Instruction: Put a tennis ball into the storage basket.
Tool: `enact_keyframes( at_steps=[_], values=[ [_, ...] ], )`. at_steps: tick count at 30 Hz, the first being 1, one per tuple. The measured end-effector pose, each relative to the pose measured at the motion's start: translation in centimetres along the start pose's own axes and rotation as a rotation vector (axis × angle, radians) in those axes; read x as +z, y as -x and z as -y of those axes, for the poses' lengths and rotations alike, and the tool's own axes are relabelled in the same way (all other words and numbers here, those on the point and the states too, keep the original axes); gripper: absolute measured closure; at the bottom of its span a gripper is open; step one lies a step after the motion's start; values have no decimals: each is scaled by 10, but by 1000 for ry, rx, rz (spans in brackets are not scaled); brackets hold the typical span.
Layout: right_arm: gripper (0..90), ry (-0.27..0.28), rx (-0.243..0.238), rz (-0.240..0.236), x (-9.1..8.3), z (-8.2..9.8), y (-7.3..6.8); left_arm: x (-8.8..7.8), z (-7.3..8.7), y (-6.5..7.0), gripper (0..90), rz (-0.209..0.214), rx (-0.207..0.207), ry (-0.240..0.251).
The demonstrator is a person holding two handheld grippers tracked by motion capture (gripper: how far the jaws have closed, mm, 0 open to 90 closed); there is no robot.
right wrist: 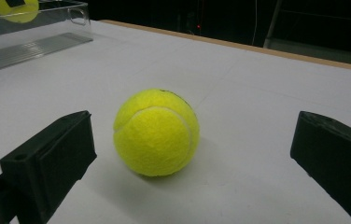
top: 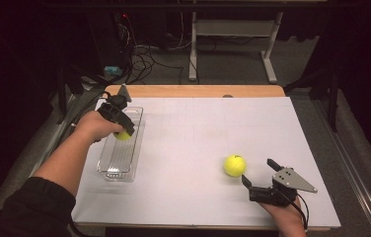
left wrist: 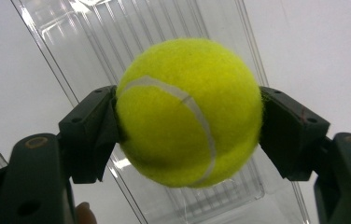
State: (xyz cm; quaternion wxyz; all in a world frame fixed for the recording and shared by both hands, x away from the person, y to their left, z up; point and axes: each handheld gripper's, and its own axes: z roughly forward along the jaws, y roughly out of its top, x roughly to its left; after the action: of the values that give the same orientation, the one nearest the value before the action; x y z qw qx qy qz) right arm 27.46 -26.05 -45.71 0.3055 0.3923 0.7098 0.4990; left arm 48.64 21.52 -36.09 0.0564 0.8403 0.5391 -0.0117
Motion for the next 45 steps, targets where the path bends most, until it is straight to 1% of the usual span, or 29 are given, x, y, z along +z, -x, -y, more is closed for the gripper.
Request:
enact_keyframes(
  at_steps=[7, 10, 11, 16, 30, 31, 32, 33, 34, 35, 36, 37, 38, 39, 45],
  values=[
    [0, 0, 2, 2, 0, 0, 0, 3, -4, -1, 267, 4, -12, -1],
    [0, 1, 1, 2, -1, 0, 0, 5, -4, -2, 267, 8, -13, -11],
    [0, 1, 1, 3, -1, 0, 0, 5, -4, -2, 267, 6, -11, -18],
    [0, -1, 2, 3, -1, 0, 0, 7, -5, -2, 266, 1, -9, -20],
    [0, -1, 0, 3, 0, 0, 0, 5, -7, 2, 265, 0, 2, -11],
    [0, 0, 1, 3, 0, 0, 0, 4, -7, 1, 255, 5, 6, 4],
    [0, -1, 1, 3, 0, 0, 0, 2, -7, 1, 221, 8, 0, 22],
    [0, -1, 1, 3, 0, 0, 0, 2, -7, 1, 161, 8, 0, 22],
    [0, -1, 1, 3, 0, 0, 0, 0, -7, 2, 161, 5, 2, 30],
    [0, -2, 3, 3, 0, 0, 0, -2, -7, 4, 76, -4, 6, 33],
    [0, -2, 3, 2, 0, 0, 0, -2, -7, 4, 50, -4, 6, 33],
    [0, -2, 3, 2, 0, 0, 0, -3, -7, 4, 50, -1, 3, 35],
    [0, -2, 0, 0, 0, 0, 0, -3, -7, 4, 29, -2, 1, 31],
    [0, -2, 0, 0, 0, 0, 0, -2, -7, 5, 7, -6, 1, 18],
    [0, -2, 1, 0, 0, 0, 0, -2, -6, 6, 8, -12, 1, 15]
  ],
)
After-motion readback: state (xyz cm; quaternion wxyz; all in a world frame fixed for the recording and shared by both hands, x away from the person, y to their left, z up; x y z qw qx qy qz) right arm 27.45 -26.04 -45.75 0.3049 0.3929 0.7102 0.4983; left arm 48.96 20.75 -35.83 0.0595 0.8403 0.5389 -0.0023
